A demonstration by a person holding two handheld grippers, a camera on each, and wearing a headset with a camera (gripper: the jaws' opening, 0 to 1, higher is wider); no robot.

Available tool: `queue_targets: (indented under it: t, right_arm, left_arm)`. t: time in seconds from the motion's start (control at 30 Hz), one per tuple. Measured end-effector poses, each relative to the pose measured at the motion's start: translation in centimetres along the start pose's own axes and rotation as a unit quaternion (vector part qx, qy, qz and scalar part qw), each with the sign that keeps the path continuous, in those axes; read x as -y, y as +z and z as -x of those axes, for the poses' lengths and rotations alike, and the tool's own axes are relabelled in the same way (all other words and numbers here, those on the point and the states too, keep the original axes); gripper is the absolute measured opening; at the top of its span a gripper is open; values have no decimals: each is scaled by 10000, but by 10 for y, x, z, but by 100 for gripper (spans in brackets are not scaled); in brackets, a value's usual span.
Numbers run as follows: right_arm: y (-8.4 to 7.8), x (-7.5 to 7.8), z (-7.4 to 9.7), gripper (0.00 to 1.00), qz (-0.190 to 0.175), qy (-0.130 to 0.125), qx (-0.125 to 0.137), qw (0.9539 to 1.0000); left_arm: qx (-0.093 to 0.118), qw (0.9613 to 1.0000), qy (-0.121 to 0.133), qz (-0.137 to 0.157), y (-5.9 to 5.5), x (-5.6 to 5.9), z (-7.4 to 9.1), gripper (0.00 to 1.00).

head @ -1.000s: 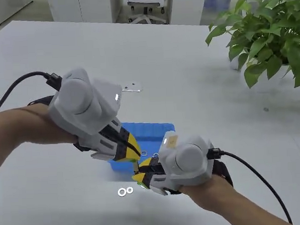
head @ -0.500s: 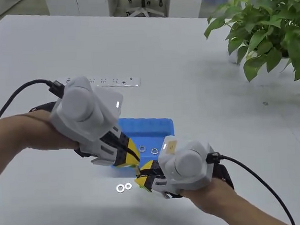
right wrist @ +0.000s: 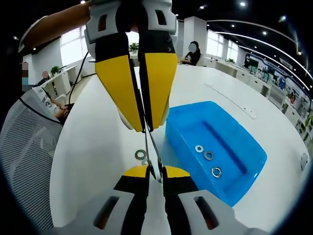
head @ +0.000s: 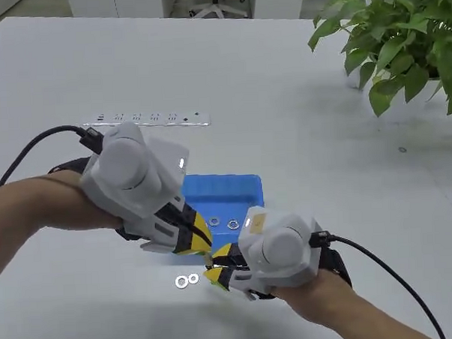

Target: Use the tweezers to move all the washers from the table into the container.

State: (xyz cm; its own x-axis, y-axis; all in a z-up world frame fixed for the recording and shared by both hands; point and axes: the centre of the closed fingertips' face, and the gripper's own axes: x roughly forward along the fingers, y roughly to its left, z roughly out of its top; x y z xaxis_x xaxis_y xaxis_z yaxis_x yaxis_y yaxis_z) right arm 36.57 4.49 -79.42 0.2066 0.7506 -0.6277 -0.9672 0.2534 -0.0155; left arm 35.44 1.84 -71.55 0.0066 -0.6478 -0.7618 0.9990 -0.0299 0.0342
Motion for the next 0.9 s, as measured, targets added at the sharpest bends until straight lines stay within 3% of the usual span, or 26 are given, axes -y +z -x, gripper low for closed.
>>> queue_targets:
  t: [0.9]
  right_arm:
    - [2, 0, 3, 14, -55, -38, 92, 9999]
  left_arm:
    - [-3, 9999, -116, -101, 6, -3, -4, 6]
